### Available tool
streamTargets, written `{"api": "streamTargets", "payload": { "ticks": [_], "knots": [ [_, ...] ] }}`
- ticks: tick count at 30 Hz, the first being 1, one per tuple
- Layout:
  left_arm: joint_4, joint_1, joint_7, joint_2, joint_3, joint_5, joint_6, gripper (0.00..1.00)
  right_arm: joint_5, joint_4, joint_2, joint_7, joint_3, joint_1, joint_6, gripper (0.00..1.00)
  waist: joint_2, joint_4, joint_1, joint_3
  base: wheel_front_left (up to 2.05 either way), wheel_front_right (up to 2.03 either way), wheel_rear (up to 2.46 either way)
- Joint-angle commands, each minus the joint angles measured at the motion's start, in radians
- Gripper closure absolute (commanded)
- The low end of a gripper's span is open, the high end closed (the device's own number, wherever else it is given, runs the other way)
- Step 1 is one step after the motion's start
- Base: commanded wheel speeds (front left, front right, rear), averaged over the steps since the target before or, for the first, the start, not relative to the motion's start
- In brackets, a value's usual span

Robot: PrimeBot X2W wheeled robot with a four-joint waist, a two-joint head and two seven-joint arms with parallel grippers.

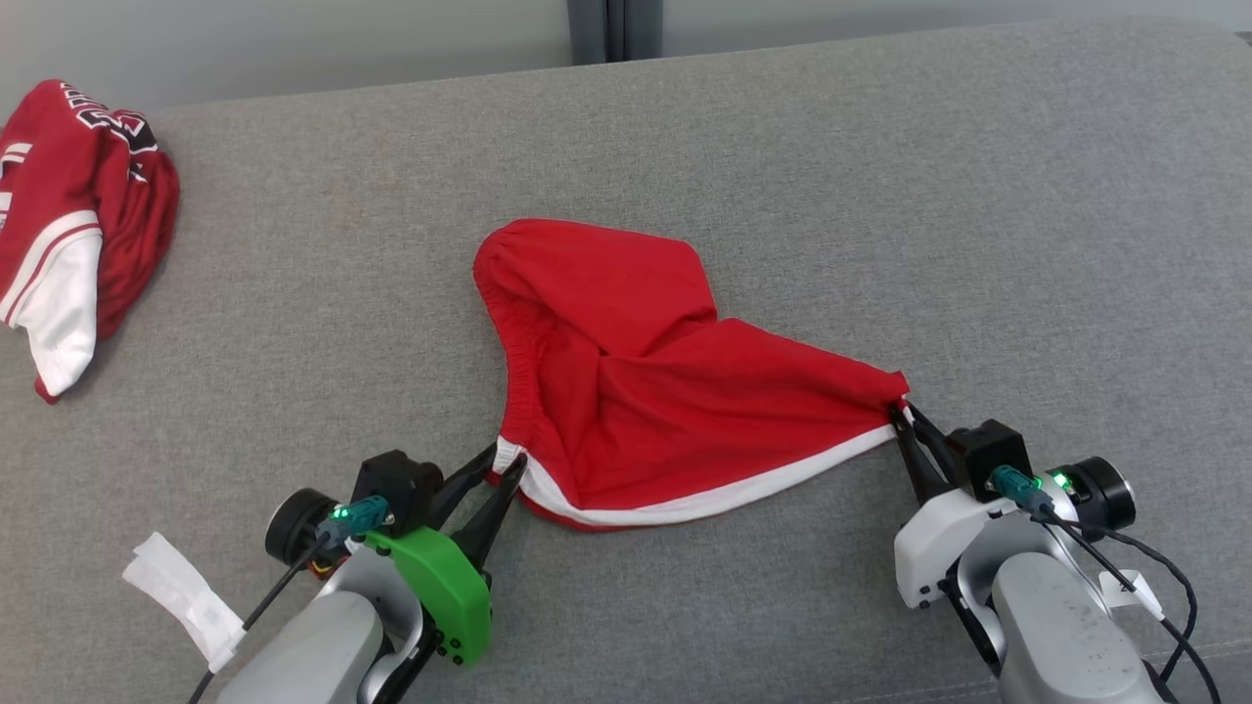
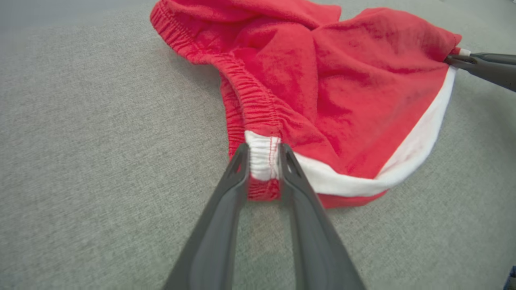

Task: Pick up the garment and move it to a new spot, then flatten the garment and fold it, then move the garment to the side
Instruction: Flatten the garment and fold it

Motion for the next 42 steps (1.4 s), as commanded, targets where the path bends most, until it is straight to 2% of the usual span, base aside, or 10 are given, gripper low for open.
{"api": "streamTargets", "payload": {
  "ticks": [1, 6, 8, 12, 18, 22, 31, 37, 42],
  "knots": [
    [0.006, -0.017, 0.000, 0.010, -0.010, -0.008, -0.002, 0.72, -0.003, -0.004, -0.001, -0.003, -0.003, -0.011, -0.002, 1.00, -0.0001, -0.001, 0.0000, 0.000, 0.00, 0.00, 0.00],
    [0.020, -0.025, -0.006, 0.015, -0.041, -0.035, -0.002, 0.88, -0.002, -0.007, 0.000, -0.003, -0.006, -0.010, -0.002, 1.00, -0.0001, -0.003, 0.0000, -0.001, 0.00, 0.00, 0.00],
    [0.024, -0.028, -0.018, 0.015, -0.045, -0.040, -0.002, 1.00, 0.001, -0.012, 0.000, -0.003, -0.010, -0.007, -0.002, 1.00, -0.0001, -0.004, 0.0000, -0.004, 0.00, 0.00, 0.00],
    [0.024, -0.028, -0.048, 0.010, -0.029, -0.047, -0.002, 1.00, 0.033, -0.047, 0.006, -0.003, -0.024, 0.005, -0.002, 1.00, -0.0001, -0.005, 0.0000, -0.019, 0.00, 0.00, 0.00],
    [-0.037, 0.010, -0.075, 0.011, 0.037, -0.058, 0.011, 1.00, 0.127, -0.216, 0.015, -0.003, -0.043, 0.053, -0.002, 1.00, -0.0001, -0.005, 0.0000, -0.076, 0.00, 0.00, 0.00],
    [-0.165, 0.051, -0.079, 0.015, 0.126, -0.045, 0.026, 1.00, 0.176, -0.372, 0.007, -0.003, -0.039, 0.097, -0.002, 1.00, -0.0001, -0.007, 0.0000, -0.126, 0.00, 0.00, 0.00],
    [-0.564, 0.186, -0.079, 0.042, 0.327, 0.018, 0.056, 1.00, 0.205, -0.733, -0.027, 0.009, -0.044, 0.189, -0.002, 1.00, -0.0001, -0.026, 0.0000, -0.231, 0.00, 0.00, 0.00],
    [-0.830, 0.214, -0.071, 0.090, 0.403, 0.038, 0.093, 1.00, 0.189, -0.982, -0.036, 0.077, -0.059, 0.232, -0.002, 1.00, -0.0001, -0.041, 0.0000, -0.256, 0.00, 0.00, 0.00],
    [-0.979, 0.196, -0.015, 0.119, 0.438, 0.003, 0.113, 1.00, 0.182, -1.135, -0.036, 0.149, -0.068, 0.257, -0.002, 1.00, -0.0001, -0.051, 0.0000, -0.249, 0.00, 0.00, 0.00]
  ]
}}
